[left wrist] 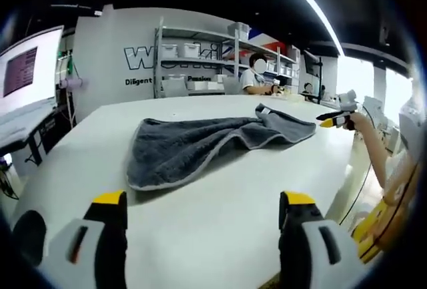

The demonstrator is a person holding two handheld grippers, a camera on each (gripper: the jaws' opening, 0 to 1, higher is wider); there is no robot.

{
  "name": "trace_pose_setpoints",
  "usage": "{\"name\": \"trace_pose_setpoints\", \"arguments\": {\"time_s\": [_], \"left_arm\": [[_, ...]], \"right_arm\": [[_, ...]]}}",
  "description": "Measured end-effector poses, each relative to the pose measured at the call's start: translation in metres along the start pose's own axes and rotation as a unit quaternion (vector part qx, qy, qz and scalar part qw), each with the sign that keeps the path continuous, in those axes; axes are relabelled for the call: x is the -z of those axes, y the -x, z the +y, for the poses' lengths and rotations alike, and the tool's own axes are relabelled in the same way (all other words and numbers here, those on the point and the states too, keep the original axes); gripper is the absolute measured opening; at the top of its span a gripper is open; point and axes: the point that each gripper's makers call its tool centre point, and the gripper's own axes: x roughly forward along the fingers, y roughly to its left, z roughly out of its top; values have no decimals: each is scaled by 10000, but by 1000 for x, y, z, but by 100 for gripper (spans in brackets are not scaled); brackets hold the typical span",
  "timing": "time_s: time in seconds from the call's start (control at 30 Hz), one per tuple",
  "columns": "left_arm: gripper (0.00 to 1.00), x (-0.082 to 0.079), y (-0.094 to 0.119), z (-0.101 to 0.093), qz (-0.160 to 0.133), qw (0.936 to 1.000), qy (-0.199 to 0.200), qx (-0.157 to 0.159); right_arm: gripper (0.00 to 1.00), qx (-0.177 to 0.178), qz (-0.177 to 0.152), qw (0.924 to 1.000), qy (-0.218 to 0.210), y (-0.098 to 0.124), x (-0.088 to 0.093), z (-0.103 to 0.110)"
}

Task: Fold the towel on the table until its edges align and the towel forms a compact rectangular stack.

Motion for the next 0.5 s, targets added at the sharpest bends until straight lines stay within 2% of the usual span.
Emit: {"name": "trace_pose_setpoints", "arguments": {"time_s": [0.07,0.3,0.5], "left_arm": [[99,0,1,-1,-7,10000,9,-5],[99,-2,2,-3,-22,10000,6,4],[99,-4,3,-4,-22,10000,-17,37]], "right_arm": [[84,20,70,9999,-125,-8,5,-12],[73,71,365,9992,-177,-25,17,-27],[49,-19,423,9990,-128,-30,21,-22]]}}
